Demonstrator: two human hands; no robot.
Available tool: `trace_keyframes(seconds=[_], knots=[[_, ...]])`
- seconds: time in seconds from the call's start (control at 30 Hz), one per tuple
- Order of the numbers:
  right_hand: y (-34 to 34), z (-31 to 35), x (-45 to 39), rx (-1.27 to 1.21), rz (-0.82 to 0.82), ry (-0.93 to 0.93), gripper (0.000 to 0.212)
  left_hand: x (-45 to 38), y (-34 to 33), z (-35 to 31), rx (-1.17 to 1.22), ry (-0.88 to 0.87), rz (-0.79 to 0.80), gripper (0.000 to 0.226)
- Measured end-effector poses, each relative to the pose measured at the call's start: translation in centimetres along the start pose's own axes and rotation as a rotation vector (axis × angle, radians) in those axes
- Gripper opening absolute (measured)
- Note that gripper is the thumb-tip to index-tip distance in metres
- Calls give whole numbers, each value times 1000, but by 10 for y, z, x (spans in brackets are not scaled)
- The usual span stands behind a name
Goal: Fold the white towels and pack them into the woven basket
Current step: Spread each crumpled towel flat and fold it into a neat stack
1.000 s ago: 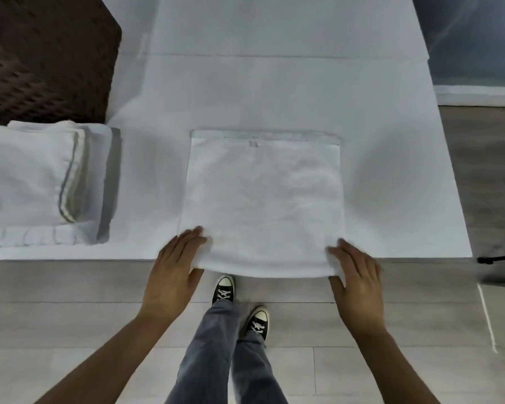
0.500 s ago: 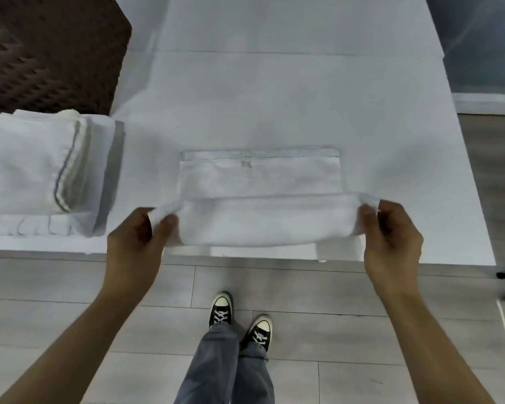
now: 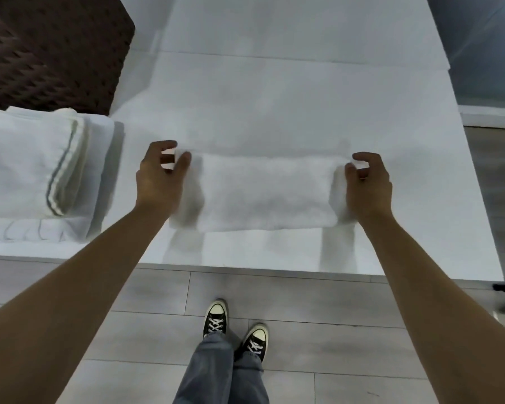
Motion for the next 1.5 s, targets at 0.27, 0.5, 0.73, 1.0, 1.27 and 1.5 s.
trace_keyframes(seconds=[0.27,0.5,0.73,1.0,1.27,1.5], knots=[[-23,17,36,343,72,669,41,75,-35,25,-559,-655,-47,41],[-49,6,63,438,274,756,33,124,-68,51,-758,-775,168,49],[-51,29,141,535,151,532,36,91,-60,50,-865,-713,122,58],[-53,39,186,554,148,576,31,72,-53,42,-863,-742,122,54],[-44,19,181,392,266,673,40,127,-44,82,-854,-963,255,94],[-26,22,181,261,384,660,36,129,-51,82,-864,-893,324,91]])
Point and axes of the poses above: each hand's wrist, its own x-axis away from the middle knuckle, its own y-axis out of the back of the hand, z = x × y, the point moved 3 cm from there along -x, towards the middle knuckle, and after that the axes turned 12 degrees about y, right-handed, at the moved point
